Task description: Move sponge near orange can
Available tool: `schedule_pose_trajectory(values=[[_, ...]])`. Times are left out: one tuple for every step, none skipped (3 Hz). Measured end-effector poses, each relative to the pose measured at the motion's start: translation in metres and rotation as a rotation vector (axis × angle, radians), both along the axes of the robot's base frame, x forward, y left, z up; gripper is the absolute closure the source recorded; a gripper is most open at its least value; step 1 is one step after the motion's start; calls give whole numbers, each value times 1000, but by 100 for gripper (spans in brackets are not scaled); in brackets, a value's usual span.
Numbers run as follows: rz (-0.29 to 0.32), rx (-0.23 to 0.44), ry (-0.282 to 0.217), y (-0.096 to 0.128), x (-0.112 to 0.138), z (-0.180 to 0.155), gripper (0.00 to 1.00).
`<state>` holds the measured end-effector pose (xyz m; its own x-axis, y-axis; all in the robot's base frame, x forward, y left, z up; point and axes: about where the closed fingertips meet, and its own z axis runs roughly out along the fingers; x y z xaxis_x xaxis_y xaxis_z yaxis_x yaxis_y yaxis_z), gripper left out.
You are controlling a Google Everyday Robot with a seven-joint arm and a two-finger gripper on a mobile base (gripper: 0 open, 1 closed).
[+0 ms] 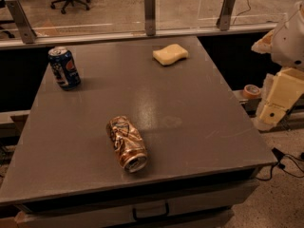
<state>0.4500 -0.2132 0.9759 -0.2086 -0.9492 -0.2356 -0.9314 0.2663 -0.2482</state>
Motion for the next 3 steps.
schedule_pose_trajectory(values=[[72,53,-53,9,50,-12,0],[155,157,-157,29,124,-30,0],[191,274,-253,53,211,-48,0]])
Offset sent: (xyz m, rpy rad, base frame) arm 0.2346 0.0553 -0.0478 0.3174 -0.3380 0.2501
